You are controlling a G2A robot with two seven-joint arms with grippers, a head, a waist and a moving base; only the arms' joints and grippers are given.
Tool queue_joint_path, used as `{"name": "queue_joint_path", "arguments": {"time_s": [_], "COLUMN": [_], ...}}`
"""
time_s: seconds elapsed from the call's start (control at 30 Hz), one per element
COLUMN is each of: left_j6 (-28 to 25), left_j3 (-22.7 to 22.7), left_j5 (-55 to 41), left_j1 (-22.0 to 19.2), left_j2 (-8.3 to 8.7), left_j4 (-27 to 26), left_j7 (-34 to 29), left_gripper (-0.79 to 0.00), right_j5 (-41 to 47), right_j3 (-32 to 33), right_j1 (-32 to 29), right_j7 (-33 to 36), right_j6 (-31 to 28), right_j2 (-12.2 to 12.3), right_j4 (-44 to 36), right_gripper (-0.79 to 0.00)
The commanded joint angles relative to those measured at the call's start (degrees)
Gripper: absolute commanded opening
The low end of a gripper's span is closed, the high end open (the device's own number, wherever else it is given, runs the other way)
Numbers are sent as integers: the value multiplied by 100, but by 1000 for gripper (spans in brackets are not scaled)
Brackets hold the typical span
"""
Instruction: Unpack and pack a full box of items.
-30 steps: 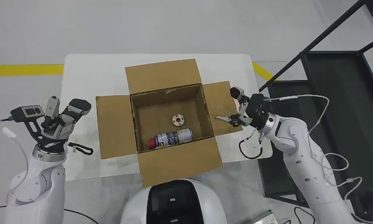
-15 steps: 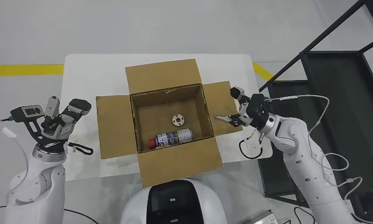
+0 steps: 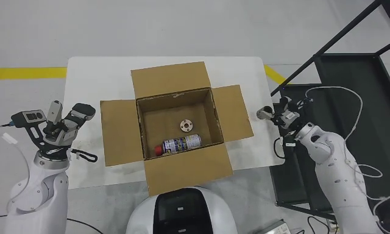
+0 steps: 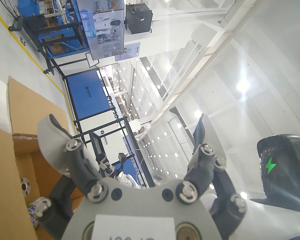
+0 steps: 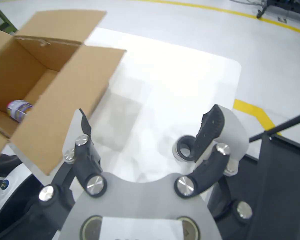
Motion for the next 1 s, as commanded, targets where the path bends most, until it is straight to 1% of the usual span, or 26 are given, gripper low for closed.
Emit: {"name": "queue_joint_path", "arguments": {"time_s": [0.0, 0.17, 0.27, 0.37, 0.67, 0.93, 0.97], "left_j6": [0, 0, 0, 0, 0, 0, 0], "left_j3": [0, 0, 0, 0, 0, 0, 0], "left_j5": [0, 0, 0, 0, 0, 0, 0], "left_j1": [0, 0, 0, 0, 0, 0, 0], "left_j2": [0, 0, 0, 0, 0, 0, 0], "left_j4": [0, 0, 0, 0, 0, 0, 0], "left_j7": [0, 0, 0, 0, 0, 0, 0], "left_gripper": [0, 0, 0, 0, 0, 0, 0], "right_j5": [-223, -458, -255, -235, -399, -481, -483], "right_j3": [-160, -489, -605, -715, -1144, -1428, -1458], "right_j1": [188, 607, 877, 1122, 1609, 1932, 1973], "right_j7": [25, -19, 140, 288, 237, 124, 136], "right_j6": [258, 581, 709, 795, 859, 904, 899], "right_j2": [-21, -78, -120, -146, -246, -332, -341], "right_j4": [268, 946, 1441, 1792, 2577, 3075, 3122], "right_gripper": [0, 0, 0, 0, 0, 0, -43]}}
